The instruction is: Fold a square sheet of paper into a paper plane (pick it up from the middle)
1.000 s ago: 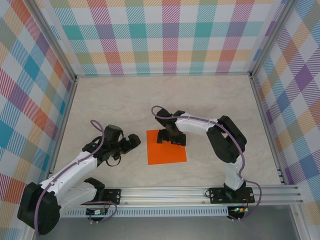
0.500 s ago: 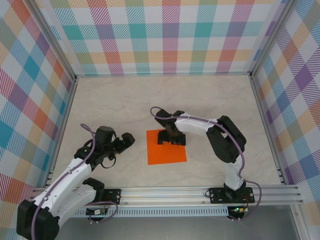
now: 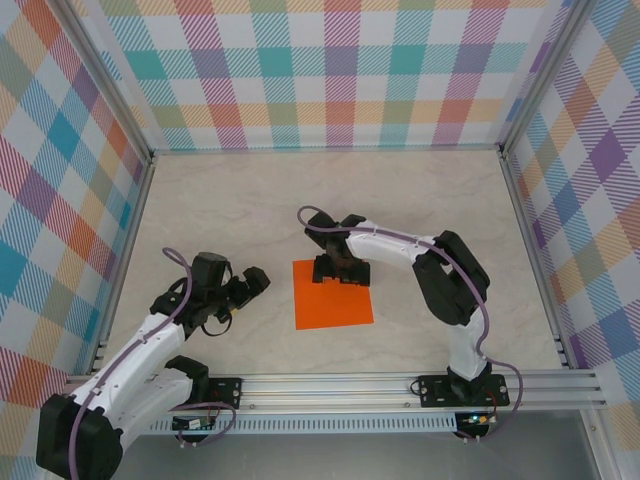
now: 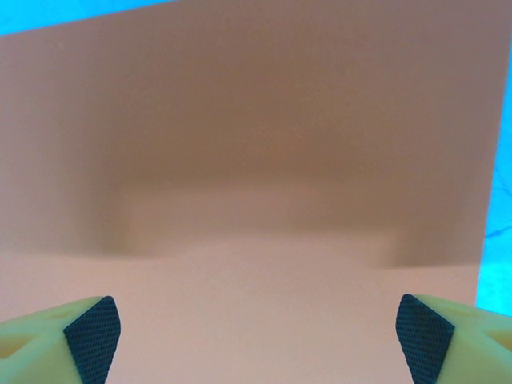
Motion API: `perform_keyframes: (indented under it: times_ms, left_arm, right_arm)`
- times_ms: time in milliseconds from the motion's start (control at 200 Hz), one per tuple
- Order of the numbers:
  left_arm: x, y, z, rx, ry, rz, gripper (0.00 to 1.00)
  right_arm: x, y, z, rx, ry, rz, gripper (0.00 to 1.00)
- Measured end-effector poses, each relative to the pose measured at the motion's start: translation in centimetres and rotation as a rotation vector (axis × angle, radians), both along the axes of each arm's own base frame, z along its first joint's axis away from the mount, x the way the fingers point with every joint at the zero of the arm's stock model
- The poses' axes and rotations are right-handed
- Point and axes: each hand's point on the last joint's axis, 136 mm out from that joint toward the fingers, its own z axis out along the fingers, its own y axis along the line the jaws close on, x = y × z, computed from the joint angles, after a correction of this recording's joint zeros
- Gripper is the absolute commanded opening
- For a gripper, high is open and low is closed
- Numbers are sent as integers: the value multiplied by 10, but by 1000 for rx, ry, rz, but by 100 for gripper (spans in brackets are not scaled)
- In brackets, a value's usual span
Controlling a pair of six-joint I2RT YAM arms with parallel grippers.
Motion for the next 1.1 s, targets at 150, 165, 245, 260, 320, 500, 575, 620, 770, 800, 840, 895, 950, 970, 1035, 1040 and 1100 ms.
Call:
perform_keyframes:
  times_ms: [150, 165, 245, 260, 320, 500, 575, 620, 770, 800, 840, 895, 950, 970, 1035, 1040, 1100]
  left_arm:
    - [-2, -4, 0, -15, 5, -21, 100]
    - [-2, -4, 0, -16, 5, -23, 100]
    - [-3, -5, -1, -17, 7, -33, 100]
    - [-3, -5, -1, -16, 6, -37, 100]
    - [-4, -6, -2, -15, 9, -44, 100]
    - [-5, -7, -4, -17, 19, -56, 100]
    - [-5, -7, -4, -18, 19, -57, 100]
    - [-5, -8, -4, -20, 20, -59, 100]
    - [-6, -8, -3, -23, 19, -61, 100]
    - [-6, -8, -3, -23, 19, -61, 100]
    - [-6, -8, -3, -23, 19, -61, 100]
    - [-6, -8, -3, -23, 18, -61, 100]
    - [-6, -8, -3, -23, 19, -60, 100]
    - [-6, -8, -3, -23, 18, -61, 100]
    - [-6, -8, -3, -23, 19, -60, 100]
    - [-6, -8, -3, -23, 19, -60, 100]
    - [-6, -8, -3, -23, 19, -60, 100]
  right_arm:
    - [-4, 3, -15, -50, 31, 4, 95]
    - [-3, 4, -14, -55, 29, 5, 95]
    - [-2, 12, -9, -79, 17, 21, 100]
    - [-1, 14, -8, -82, 12, 24, 100]
    - [-1, 19, -5, -95, 1, 38, 100]
    - [-9, 21, -3, -124, 1, 58, 100]
    - [-9, 22, -3, -121, 1, 59, 100]
    - [-9, 22, -5, -119, 3, 58, 100]
    - [-13, 20, -13, -109, 21, 56, 100]
    - [-14, 21, -14, -102, 25, 55, 100]
    - [-14, 22, -15, -94, 31, 53, 100]
    - [-14, 22, -17, -82, 39, 49, 100]
    - [-15, 23, -18, -71, 44, 47, 100]
    - [-15, 22, -18, -68, 46, 45, 100]
    - [-16, 22, -19, -58, 47, 44, 100]
    - [-15, 23, -19, -56, 45, 44, 100]
    - [-16, 22, -19, -45, 40, 43, 99]
